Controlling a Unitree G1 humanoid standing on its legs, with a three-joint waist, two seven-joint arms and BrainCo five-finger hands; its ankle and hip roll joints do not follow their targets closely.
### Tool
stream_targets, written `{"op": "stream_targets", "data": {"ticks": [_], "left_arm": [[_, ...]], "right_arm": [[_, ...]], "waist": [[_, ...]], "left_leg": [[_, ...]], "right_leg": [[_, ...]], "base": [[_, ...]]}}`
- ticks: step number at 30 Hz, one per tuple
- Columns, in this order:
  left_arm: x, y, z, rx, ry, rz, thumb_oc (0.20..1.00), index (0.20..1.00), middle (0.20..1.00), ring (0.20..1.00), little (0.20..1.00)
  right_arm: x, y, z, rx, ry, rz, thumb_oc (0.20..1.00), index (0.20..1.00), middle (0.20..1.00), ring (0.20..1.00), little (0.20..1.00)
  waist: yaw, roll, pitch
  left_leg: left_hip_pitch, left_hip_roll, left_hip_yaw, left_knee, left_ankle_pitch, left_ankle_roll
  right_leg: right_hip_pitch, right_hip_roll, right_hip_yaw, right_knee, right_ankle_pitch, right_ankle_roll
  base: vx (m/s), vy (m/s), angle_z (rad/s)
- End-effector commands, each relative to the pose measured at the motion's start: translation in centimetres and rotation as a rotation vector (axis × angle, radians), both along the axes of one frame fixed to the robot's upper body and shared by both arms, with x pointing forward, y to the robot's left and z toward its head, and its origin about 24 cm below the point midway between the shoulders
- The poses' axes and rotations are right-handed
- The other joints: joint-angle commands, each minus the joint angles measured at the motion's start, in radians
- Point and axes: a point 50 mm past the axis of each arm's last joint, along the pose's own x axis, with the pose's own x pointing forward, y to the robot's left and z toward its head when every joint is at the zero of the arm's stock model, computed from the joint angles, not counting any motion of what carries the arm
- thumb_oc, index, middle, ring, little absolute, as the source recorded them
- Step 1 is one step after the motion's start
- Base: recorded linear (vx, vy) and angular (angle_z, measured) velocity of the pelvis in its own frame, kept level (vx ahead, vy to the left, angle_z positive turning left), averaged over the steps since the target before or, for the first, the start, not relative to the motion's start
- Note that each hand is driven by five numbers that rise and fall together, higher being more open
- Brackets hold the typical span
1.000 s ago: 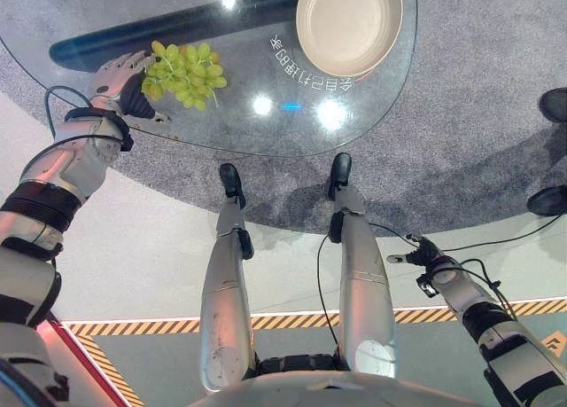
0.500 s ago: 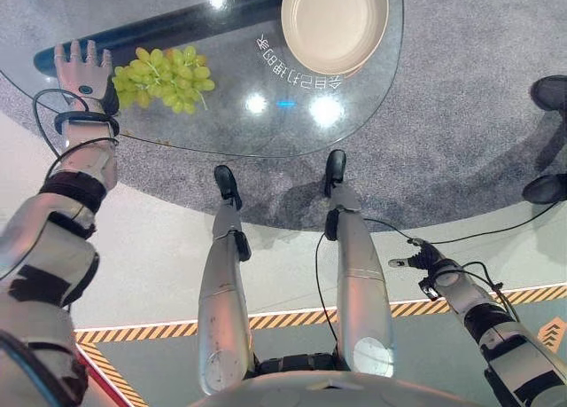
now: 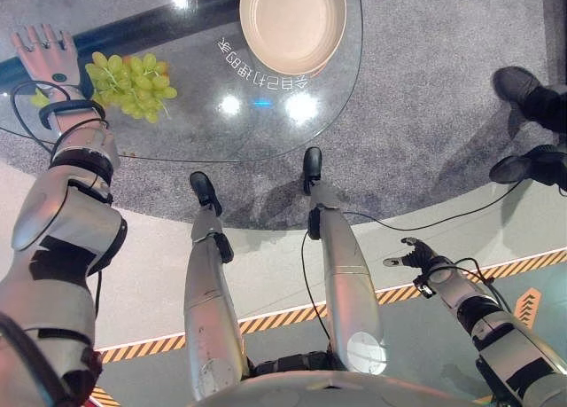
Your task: Pick up fruits into the plate
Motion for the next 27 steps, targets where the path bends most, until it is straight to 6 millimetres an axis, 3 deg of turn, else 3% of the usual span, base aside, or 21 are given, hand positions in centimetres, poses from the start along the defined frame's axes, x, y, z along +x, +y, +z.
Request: {"op": "stream_targets", "data": {"ticks": [1,7,12,19,20,21,22,27], "left_arm": [[0.9,-1.4,2.7,-0.036,-0.055,-0.14,1.0,1.0,1.0,1.0,1.0],[2.2,-3.5,-0.2,-0.187,0.252,-0.267,1.0,1.0,1.0,1.0,1.0],[2.6,-5.3,-2.2,-0.179,0.507,-0.321,1.0,1.0,1.0,1.0,1.0],[2.4,-6.1,-2.7,-0.198,0.58,-0.37,1.0,1.0,1.0,1.0,1.0],[2.3,-5.9,-2.9,-0.227,0.579,-0.37,0.639,0.639,0.639,0.639,0.639],[2.3,-5.8,-2.9,-0.237,0.573,-0.373,0.332,0.332,0.332,0.332,0.332],[2.2,-5.7,-2.8,-0.252,0.546,-0.374,0.2,0.2,0.2,0.2,0.2],[1.8,-5.1,-4.1,-0.37,0.522,-0.396,0.2,0.2,0.2,0.2,0.2]], "right_arm": [[-0.9,0.6,-1.0,-0.003,0.041,-0.003,1.0,1.0,1.0,1.0,1.0],[-0.6,0.1,-0.3,-0.025,0.029,-0.007,1.0,1.0,1.0,1.0,1.0],[-0.2,-0.6,0.6,-0.05,0.018,-0.018,1.0,1.0,1.0,1.0,1.0],[-0.2,-1.9,1.4,-0.071,0.01,-0.041,1.0,1.0,1.0,1.0,1.0],[-0.2,-2.0,1.5,-0.071,0.009,-0.044,1.0,1.0,1.0,1.0,1.0],[-0.2,-2.1,1.5,-0.07,0.009,-0.046,1.0,1.0,1.0,1.0,1.0],[-0.3,-2.1,1.5,-0.07,0.009,-0.049,1.0,1.0,1.0,1.0,1.0],[-0.4,-2.0,1.4,-0.059,0.0,-0.055,1.0,1.0,1.0,1.0,1.0]], "waist": [[-0.024,-0.047,-0.006],[-0.027,-0.025,-0.006],[-0.029,0.002,-0.006],[-0.023,0.029,-0.006],[-0.021,0.031,-0.006],[-0.019,0.032,-0.006],[-0.018,0.032,-0.006],[-0.008,0.019,-0.006]], "left_leg": [[-0.005,-0.119,0.071,0.024,-0.12,0.046],[-0.003,-0.126,0.079,0.018,-0.117,0.045],[0.002,-0.133,0.089,0.029,-0.123,0.046],[0.001,-0.14,0.093,0.048,-0.132,0.048],[-0.001,-0.14,0.093,0.052,-0.132,0.05],[-0.002,-0.14,0.093,0.055,-0.133,0.05],[-0.002,-0.14,0.093,0.055,-0.133,0.05],[0.006,-0.139,0.089,0.044,-0.131,0.055]], "right_leg": [[0.035,0.118,0.024,-0.026,-0.068,-0.001],[0.032,0.112,0.027,-0.033,-0.066,0.002],[0.032,0.101,0.028,-0.03,-0.066,0.003],[0.034,0.086,0.026,-0.028,-0.067,0.006],[0.032,0.085,0.026,-0.025,-0.067,0.006],[0.032,0.085,0.026,-0.024,-0.067,0.006],[0.033,0.084,0.025,-0.025,-0.066,0.006],[0.045,0.092,0.023,-0.034,-0.062,0.008]], "base": [[0.0,0.0,0.0],[0.01,0.031,0.02],[0.0,0.046,0.02],[0.0,0.023,0.0],[0.0,0.0,0.0],[0.0,0.0,0.0],[0.0,0.0,0.0],[0.0,-0.026,0.01]]}}
